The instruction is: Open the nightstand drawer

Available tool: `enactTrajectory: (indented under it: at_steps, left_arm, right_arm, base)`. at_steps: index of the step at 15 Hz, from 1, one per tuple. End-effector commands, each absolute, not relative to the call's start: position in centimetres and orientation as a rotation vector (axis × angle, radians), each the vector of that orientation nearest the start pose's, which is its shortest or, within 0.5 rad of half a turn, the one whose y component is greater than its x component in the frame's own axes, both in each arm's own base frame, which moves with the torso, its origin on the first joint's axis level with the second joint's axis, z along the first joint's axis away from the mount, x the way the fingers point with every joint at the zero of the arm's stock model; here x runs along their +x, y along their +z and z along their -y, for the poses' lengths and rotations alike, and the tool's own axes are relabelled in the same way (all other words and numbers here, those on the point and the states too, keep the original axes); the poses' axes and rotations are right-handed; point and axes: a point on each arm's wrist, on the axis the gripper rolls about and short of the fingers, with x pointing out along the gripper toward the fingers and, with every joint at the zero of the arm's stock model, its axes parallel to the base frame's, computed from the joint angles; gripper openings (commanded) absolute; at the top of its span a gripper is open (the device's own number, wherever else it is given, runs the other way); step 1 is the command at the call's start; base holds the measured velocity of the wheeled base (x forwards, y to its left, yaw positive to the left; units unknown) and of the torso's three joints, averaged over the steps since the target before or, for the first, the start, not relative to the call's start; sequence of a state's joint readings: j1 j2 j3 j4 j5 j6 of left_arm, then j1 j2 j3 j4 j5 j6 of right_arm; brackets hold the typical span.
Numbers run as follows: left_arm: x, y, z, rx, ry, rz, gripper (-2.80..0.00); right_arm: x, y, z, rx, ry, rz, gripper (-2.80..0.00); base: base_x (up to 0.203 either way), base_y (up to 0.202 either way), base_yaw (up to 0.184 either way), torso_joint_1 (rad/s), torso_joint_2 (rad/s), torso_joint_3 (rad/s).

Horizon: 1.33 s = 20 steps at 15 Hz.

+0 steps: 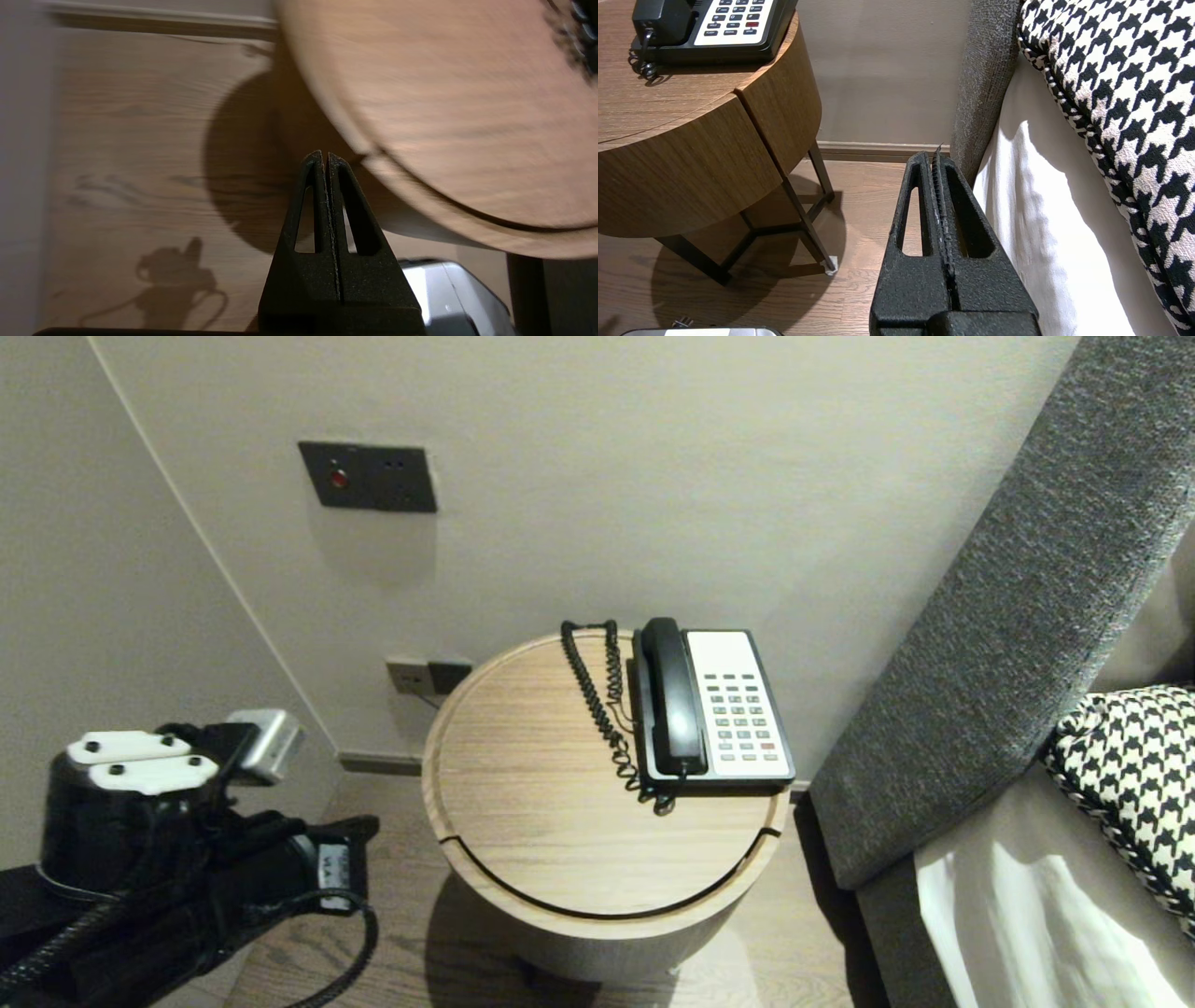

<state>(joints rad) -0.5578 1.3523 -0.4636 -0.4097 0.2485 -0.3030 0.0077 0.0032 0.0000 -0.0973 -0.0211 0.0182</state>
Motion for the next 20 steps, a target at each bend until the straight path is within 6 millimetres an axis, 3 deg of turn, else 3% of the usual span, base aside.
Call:
enactTrajectory:
  at_steps: [1, 4, 6, 11, 15, 20]
  left_arm:
    - [14.9, 18.0, 6.0, -0.145, -0.149, -0.383, -2.80]
    - [12.2, 17.3, 3.3, -0.128, -0.089, -0.356, -2.80]
    - [9.9, 15.6, 2.0, -0.112, -0.067, -0.361, -2.80]
    - [5.3, 12.0, 0.4, -0.077, 0.008, -0.305, -2.80]
    - [3.1, 10.0, -0.1, -0.011, 0.061, -0.301, -2.80]
    - [1.8, 9.6, -0.1, -0.030, 0.068, -0.251, -2.80]
  right_arm:
    - [-2.0, 7.4, 0.1, 0.019, -0.012, 0.055, -2.80]
    - [-2.0, 7.4, 0.1, 0.019, -0.012, 0.055, -2.80]
    - [-2.0, 7.4, 0.1, 0.019, -0.011, 0.055, -2.80]
    - [-2.0, 7.4, 0.1, 0.019, -0.012, 0.055, -2.80]
    - [-2.0, 7.4, 0.1, 0.019, -0.012, 0.055, -2.80]
    - [-2.0, 7.4, 0.1, 0.019, -0.012, 0.054, -2.80]
  base:
    - [0.000, 0.000, 0.000, 0.000, 0.00, 0.000]
    - [0.000, 0.000, 0.000, 0.000, 0.00, 0.000]
    - [0.000, 0.000, 0.000, 0.000, 0.00, 0.000]
    - [0.000, 0.000, 0.000, 0.000, 0.00, 0.000]
    - [0.000, 0.000, 0.000, 0.000, 0.00, 0.000]
    - [0.000, 0.000, 0.000, 0.000, 0.00, 0.000]
